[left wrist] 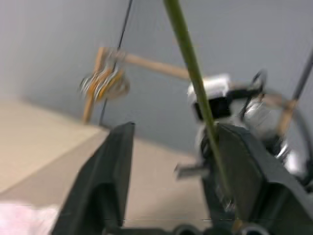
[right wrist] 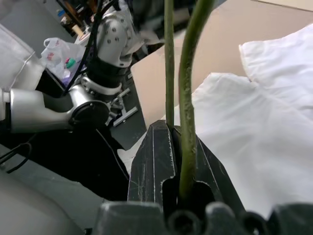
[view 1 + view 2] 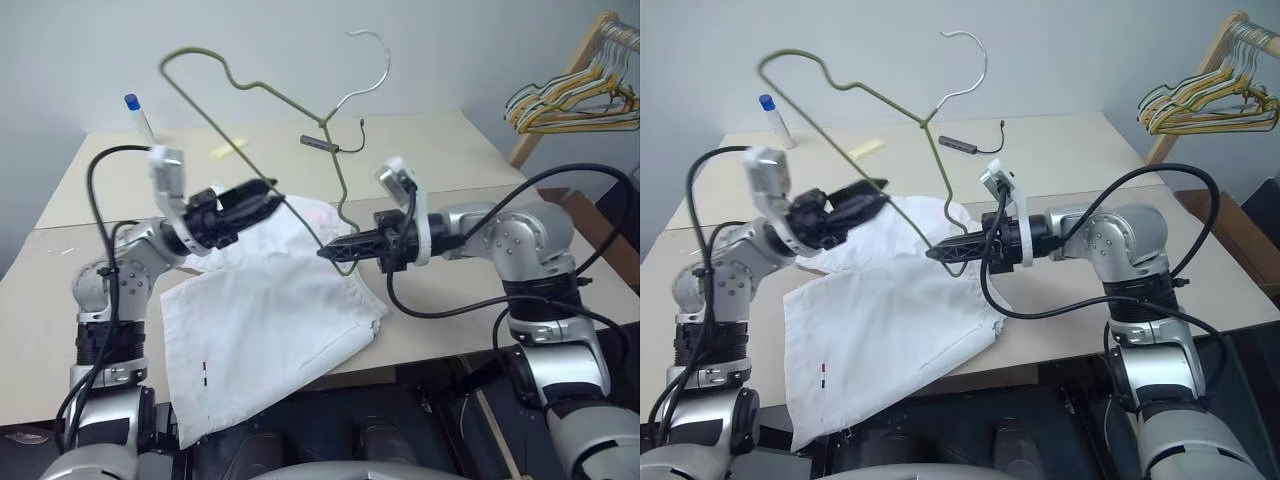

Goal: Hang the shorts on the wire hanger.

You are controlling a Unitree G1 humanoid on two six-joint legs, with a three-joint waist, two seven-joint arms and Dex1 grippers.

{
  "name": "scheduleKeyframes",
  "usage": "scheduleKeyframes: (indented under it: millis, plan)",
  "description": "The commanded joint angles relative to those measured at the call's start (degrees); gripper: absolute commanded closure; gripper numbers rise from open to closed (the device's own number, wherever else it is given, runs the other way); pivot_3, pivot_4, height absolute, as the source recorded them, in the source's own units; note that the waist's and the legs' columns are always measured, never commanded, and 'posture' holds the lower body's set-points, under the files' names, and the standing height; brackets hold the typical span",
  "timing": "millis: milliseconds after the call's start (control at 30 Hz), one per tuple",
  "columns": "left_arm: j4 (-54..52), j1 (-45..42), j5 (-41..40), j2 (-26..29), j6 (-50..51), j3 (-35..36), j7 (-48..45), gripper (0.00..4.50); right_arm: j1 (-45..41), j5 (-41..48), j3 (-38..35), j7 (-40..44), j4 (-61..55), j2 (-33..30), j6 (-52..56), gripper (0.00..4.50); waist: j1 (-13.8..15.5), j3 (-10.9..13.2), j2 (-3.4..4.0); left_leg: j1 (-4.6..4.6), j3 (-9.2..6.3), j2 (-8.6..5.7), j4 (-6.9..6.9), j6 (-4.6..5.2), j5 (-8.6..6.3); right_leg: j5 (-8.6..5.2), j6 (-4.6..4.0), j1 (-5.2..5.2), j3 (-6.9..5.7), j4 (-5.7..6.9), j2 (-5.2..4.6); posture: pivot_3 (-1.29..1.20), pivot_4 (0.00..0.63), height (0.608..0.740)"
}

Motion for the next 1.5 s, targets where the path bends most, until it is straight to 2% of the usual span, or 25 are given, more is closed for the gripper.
scheduleKeyframes:
  millis: [33,67,133,200,267,367,500,633,800,967,1300,1500]
  plan:
    - [3.89,2.97,12.42,2.94,-6.08,-7.69,-0.06,0.37,1.51,0.45,-3.99,-0.51,-1.21,-3.87,0.23,4.5,-0.03,-0.08,0.23,0.01,0.01,-0.01,-0.02,0.01,-0.01,0.0,0.0,0.0,0.0,-0.03,0.0,0.0,0.0,0.74]
    - [4.45,3.42,17.06,3.85,-8.55,-10.27,1.72,0.07,3.0,0.21,-4.4,-1.01,-1.07,-5.38,0.87,4.5,-0.01,-0.08,0.24,0.02,0.05,-0.03,-0.04,0.04,-0.02,0.0,0.0,0.0,0.06,-0.06,-0.02,0.0,0.0,0.74]
    - [5.01,4.22,23.47,4.99,-12.31,-13.27,4.15,0.03,5.75,-0.67,-5.63,-3.53,-0.57,-7.76,2.37,4.5,0.23,-0.07,0.21,-0.04,0.03,0.0,-0.03,0.06,-0.04,0.0,0.01,0.01,-0.05,-0.17,-0.01,-0.01,0.0,0.74]
    - [4.42,5.31,24.98,5.4,-13.76,-13.38,4.11,0.03,9.32,-3.0,-6.23,-7.27,-1.51,-10.57,2.82,4.5,0.6,-0.07,0.2,-0.14,0.02,0.01,-0.03,0.07,-0.04,0.0,0.0,-0.06,-0.08,-0.2,-0.03,-0.01,0.0,0.74]
    - [3.08,6.94,23.16,5.55,-13.87,-11.88,2.02,0.03,10.61,-3.41,-2.89,-5.47,0.17,-14.82,6.32,4.5,0.98,-0.06,0.24,-0.21,0.03,0.01,-0.01,0.1,-0.06,0.0,0.0,-0.13,-0.09,-0.2,-0.08,-0.01,0.0,0.74]
    - [1.94,8.98,23.84,6.42,-15.2,-11.52,1.03,0.03,12.82,-0.56,-4.64,-0.6,7.38,-18.37,10.21,4.5,0.99,-0.07,0.25,-0.22,0.07,0.04,-0.02,0.2,-0.12,0.0,0.0,-0.2,-0.01,-0.21,-0.08,-0.02,0.0,0.74]
    - [0.54,10.12,24.76,7.19,-15.92,-11.58,0.49,0.03,12.68,-0.51,0.47,6.59,14.7,-23.26,13.94,4.5,1.11,-0.06,0.25,-0.16,0.07,0.02,0.01,0.3,-0.17,0.01,0.02,-0.1,-0.01,-0.23,-0.09,-0.01,0.0,0.74]
    - [-1.22,10.45,25.79,7.77,-16.75,-11.76,0.44,0.03,12.11,-4.49,7.51,13.44,21.56,-26.87,10.92,4.5,1.14,-0.06,0.24,-0.12,0.04,0.02,0.06,0.3,-0.17,0.04,0.03,-0.04,0.0,-0.22,-0.08,0.0,0.0,0.74]
    - [-2.58,11.12,25.98,8.13,-16.91,-11.56,0.1,0.03,10.77,-10.16,14.05,19.71,28.8,-26.93,5.13,4.5,1.15,-0.07,0.25,-0.05,0.05,0.01,0.11,0.3,-0.17,0.06,0.07,0.0,0.08,-0.2,-0.05,0.02,0.0,0.74]
    - [-3.16,11.7,25.55,8.11,-16.51,-10.86,0.54,0.03,8.57,-12.92,14.91,22.81,32.68,-24.41,2.29,4.5,1.17,-0.07,0.25,-0.01,0.08,0.02,0.13,0.3,-0.17,0.09,0.09,-0.01,0.16,-0.15,-0.01,0.02,0.0,0.74]
    - [-3.11,12.36,26.02,7.97,-16.62,-10.49,1.04,0.03,8.14,-14.54,14.82,27.33,31.52,-23.04,0.54,4.5,1.94,-0.07,0.26,-0.07,0.08,0.0,0.18,0.3,-0.18,0.11,0.12,-0.01,0.14,-0.18,-0.05,0.03,0.0,0.74]
    - [-3.42,12.6,26.15,7.65,-16.64,-10.62,1.55,0.03,8.77,-15.44,18.24,32.79,26.75,-24.83,-1.88,4.5,2.1,-0.08,0.27,-0.05,0.08,0.02,0.19,0.3,-0.17,0.11,0.12,-0.02,0.14,-0.13,-0.03,0.04,0.0,0.74]
